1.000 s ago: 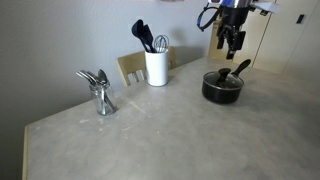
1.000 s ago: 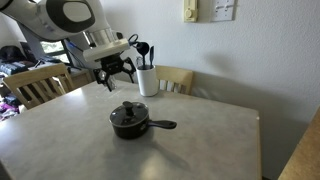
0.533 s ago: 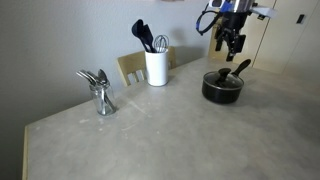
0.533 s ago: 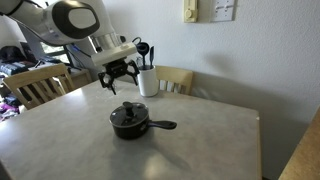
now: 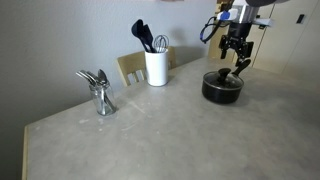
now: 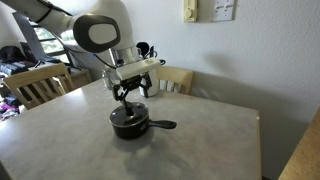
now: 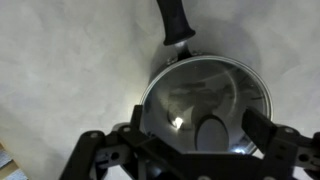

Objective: Pick up the lid from the black pot and put it on the table.

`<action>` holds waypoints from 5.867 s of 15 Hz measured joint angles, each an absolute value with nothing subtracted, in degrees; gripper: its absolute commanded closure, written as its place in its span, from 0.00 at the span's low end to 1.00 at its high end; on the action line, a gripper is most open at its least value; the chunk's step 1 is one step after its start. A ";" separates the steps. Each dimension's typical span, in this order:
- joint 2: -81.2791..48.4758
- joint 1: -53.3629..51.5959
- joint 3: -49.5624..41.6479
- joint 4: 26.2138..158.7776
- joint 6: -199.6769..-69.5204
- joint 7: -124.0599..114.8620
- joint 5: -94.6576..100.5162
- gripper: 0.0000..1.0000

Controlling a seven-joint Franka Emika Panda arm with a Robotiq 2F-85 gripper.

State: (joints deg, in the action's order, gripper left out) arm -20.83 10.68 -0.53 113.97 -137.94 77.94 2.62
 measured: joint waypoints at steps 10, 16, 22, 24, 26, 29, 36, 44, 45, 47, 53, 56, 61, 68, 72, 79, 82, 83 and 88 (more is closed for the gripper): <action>-22.46 10.77 1.20 106.69 -125.87 82.46 -4.09 0.00; -27.06 9.91 1.65 106.05 -126.82 81.78 -4.13 0.00; -28.86 9.53 1.91 105.14 -127.43 80.53 -3.79 0.34; -28.88 9.29 1.91 105.14 -127.58 79.76 -3.69 0.47; -28.88 9.09 1.91 105.14 -127.64 79.34 -3.65 0.62; -28.77 8.86 1.91 105.12 -127.71 78.82 -3.54 0.82; -28.69 8.54 1.67 104.92 -127.21 73.91 -0.23 0.87; -26.64 6.64 1.27 101.86 -118.91 62.66 3.99 0.87; -26.24 6.31 1.30 101.07 -116.92 61.13 3.92 0.87; -25.79 5.61 1.35 99.22 -113.09 57.77 3.89 0.87; -26.85 2.20 2.46 92.18 -103.12 47.62 3.93 0.87; -29.08 0.50 3.52 87.83 -100.83 43.36 3.86 0.87; -34.78 -0.56 4.59 81.53 -100.86 38.66 3.63 0.87; -40.46 0.01 6.65 75.35 -100.73 42.51 -0.30 0.87; -41.65 0.16 6.61 74.19 -100.51 48.49 1.35 0.87; -42.44 0.38 6.44 73.15 -104.12 53.95 3.73 0.87; -42.58 0.43 6.44 73.15 -106.76 58.66 4.51 0.87; -42.60 0.46 6.44 73.16 -107.50 59.82 4.57 0.62; -42.75 0.30 6.44 73.23 -107.62 59.75 4.56 0.62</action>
State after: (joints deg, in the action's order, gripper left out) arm -42.75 0.30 6.44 73.23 -107.62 59.75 4.56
